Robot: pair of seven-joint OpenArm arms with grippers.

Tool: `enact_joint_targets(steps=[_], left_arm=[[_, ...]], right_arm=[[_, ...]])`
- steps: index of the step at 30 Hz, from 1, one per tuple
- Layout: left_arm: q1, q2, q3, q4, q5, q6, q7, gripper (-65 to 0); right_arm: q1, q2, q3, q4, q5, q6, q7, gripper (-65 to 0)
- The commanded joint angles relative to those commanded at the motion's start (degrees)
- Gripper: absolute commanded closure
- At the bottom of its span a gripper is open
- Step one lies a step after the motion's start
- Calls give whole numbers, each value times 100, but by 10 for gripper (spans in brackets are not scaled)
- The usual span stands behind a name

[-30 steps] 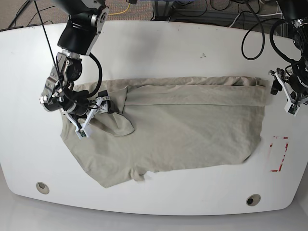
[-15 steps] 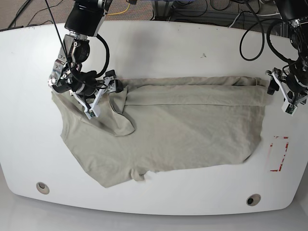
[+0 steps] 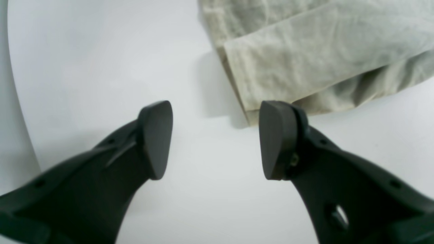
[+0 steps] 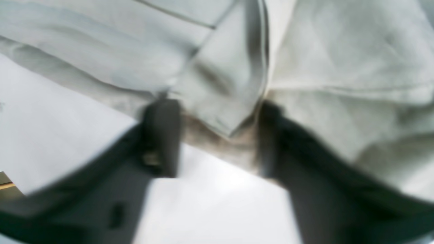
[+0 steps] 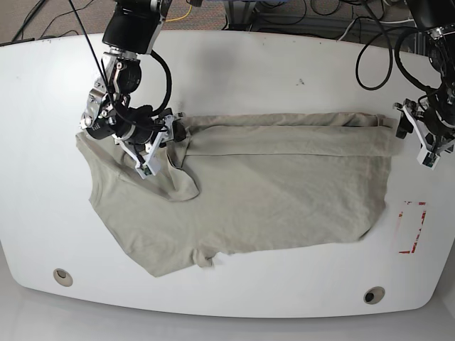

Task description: Layout the t-shirt on the table in an organized manner, then fold the t-shirt properly

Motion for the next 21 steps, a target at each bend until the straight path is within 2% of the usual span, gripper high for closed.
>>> enact_joint_targets(steps=[2, 9, 18, 21], left_arm=[[0, 0, -9, 0, 0, 0, 0, -378], [62, 0, -9, 9, 0, 0, 0, -378], [123, 0, -9, 26, 0, 0, 0, -378], [141, -9, -9, 26, 0, 0, 0, -378]], right_arm=[[0, -44, 0, 0, 0, 0, 0, -55], [158, -167, -26, 0, 9, 0, 0, -62], [404, -545, -677, 9, 0, 0, 0, -65], [440, -607, -853, 0, 0, 0, 0, -136]])
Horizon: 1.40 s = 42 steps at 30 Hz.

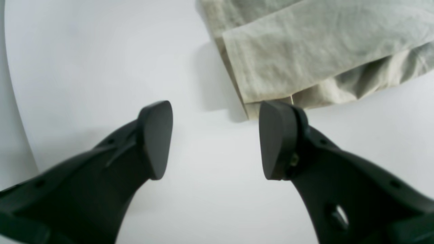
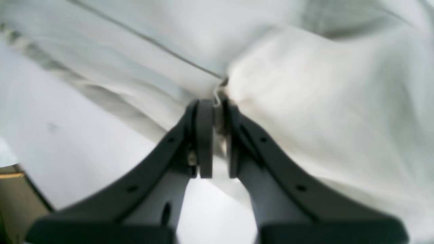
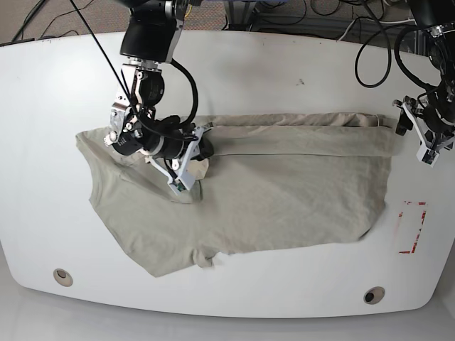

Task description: Layout the t-shirt on the table in an organized manner, then fold the t-shirt properly

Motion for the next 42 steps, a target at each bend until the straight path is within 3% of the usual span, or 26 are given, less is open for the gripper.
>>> enact_joint_targets(steps=[7, 9, 11, 18, 22, 26, 29, 36, 39, 42], left_arm=[[185, -18, 0, 325, -18, -26, 0, -378], [237, 0, 0, 615, -35, -35, 9, -378], [273, 9, 0, 914, -44, -35, 18, -378], [290, 193, -9, 1442, -53, -35, 44, -378], [290, 273, 0, 1442, -53, -35, 35, -378], [290, 624, 9, 1433, -26, -35, 9, -378], [273, 879, 9, 1433, 0, 0, 0, -378], [273, 1266, 62, 1415, 53, 9, -492, -378], [264, 1275, 334, 1407, 369, 9, -510, -378], [264, 1275, 598, 1389, 782, 9, -519, -378]], right_arm=[[-9, -132, -237, 35, 0, 0, 0, -571], [-18, -123, -237, 62, 0, 0, -44, -598], [-26, -97, -229, 158, 0, 0, -123, -587], [-35, 484, -237, 888, 325, 0, -360, -571], [-26, 932, -229, 1143, 378, 0, -343, -569], [-9, 1521, -202, 1152, 378, 0, -220, -556], [-70, 1785, -202, 1134, 378, 0, 62, -477], [-105, 1925, -211, 255, 387, 0, 765, -166], [-105, 1908, -246, -308, 404, 0, 1284, -114], [-9, 1811, -246, -941, 387, 0, 1714, -124]])
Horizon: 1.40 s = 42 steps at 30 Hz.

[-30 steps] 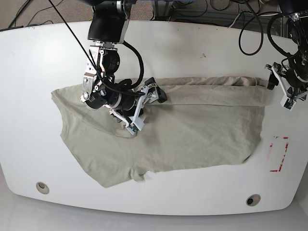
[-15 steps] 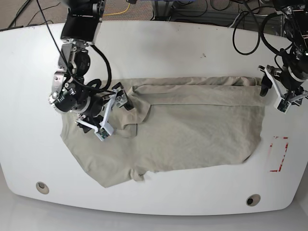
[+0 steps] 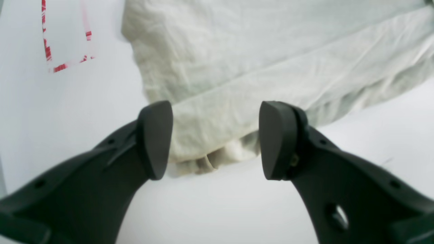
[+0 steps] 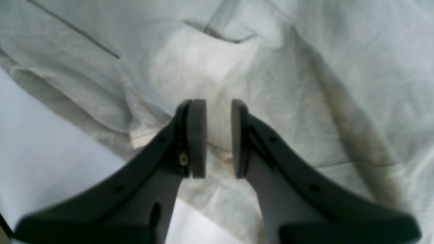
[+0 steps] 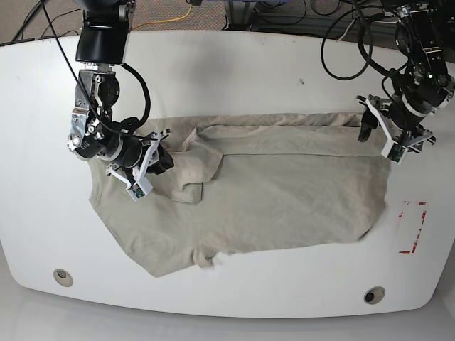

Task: Layout the t-shirt on the table in an organized manner, then fold the t-shirt properly
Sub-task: 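Grasp the folded edge corners with both grippers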

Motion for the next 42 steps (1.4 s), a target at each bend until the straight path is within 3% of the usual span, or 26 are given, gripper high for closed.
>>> enact_joint_targets(steps=[6, 12, 16, 22, 25, 30, 33, 42], left_arm=[[0, 0, 88, 0, 264, 0, -9, -378], [26, -9, 79, 0, 264, 0, -9, -378], [26, -9, 79, 0, 264, -35, -9, -378], [0, -18, 62, 35, 229, -44, -9, -378], [-18, -18, 53, 35, 229, -18, -9, -378], [-123, -18, 35, 9, 237, -9, 9, -381], [-123, -18, 35, 0, 237, -9, 9, -382], [-132, -18, 35, -88, 246, -9, 9, -383]], right_arm=[[185, -9, -9, -905, 0, 0, 642, -124], [413, 211, -9, -1565, 0, 0, 1143, -124], [536, 325, -9, -1503, 53, 0, 1046, -124], [589, 325, 44, -123, 35, 0, 26, -133], [510, 334, 105, 404, -9, 0, -299, -205], [123, 510, 677, 932, -9, 0, -440, -411], [-88, 835, 818, 958, -9, 0, -440, -499], [-360, 1345, 1336, 193, -9, 0, -141, -533]])
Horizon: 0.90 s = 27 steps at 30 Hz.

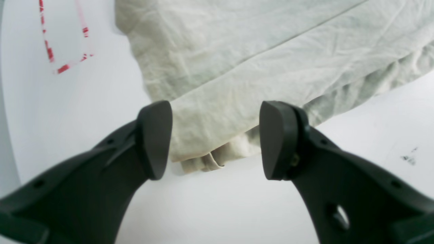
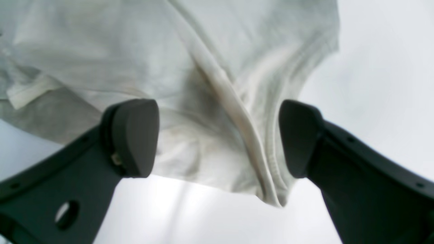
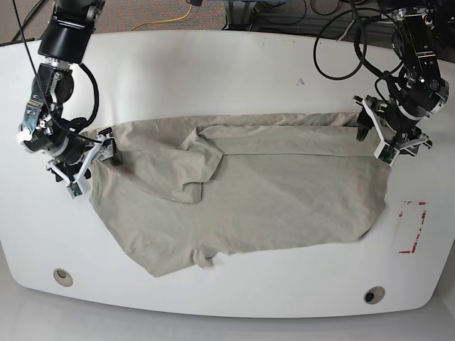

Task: Layout the t-shirt on the table in an organized manner, then fold the t-shirt properly
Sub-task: 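Grasp the folded edge corners with both grippers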

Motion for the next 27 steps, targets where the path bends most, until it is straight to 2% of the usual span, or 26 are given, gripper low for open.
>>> enact_joint_targets(steps=[7, 12, 21, 23, 27], left_arm=[[0, 0, 0, 0, 0, 0, 0, -383], [0, 0, 0, 0, 9, 0, 0, -383], [0, -9, 0, 0, 18, 0, 0, -383], [0, -9, 0, 0, 18, 0, 0, -383], [0, -9, -9, 0, 18, 0, 0, -383]], right_arm=[[-18, 378, 26, -1152, 9, 0, 756, -533], [-26, 440, 26, -1635, 9, 0, 1143, -533], [-35, 413, 26, -2268, 9, 0, 1354, -525], [-35, 343, 26, -2268, 9, 0, 1354, -488], [-141, 255, 18, -2251, 35, 0, 1310, -327]])
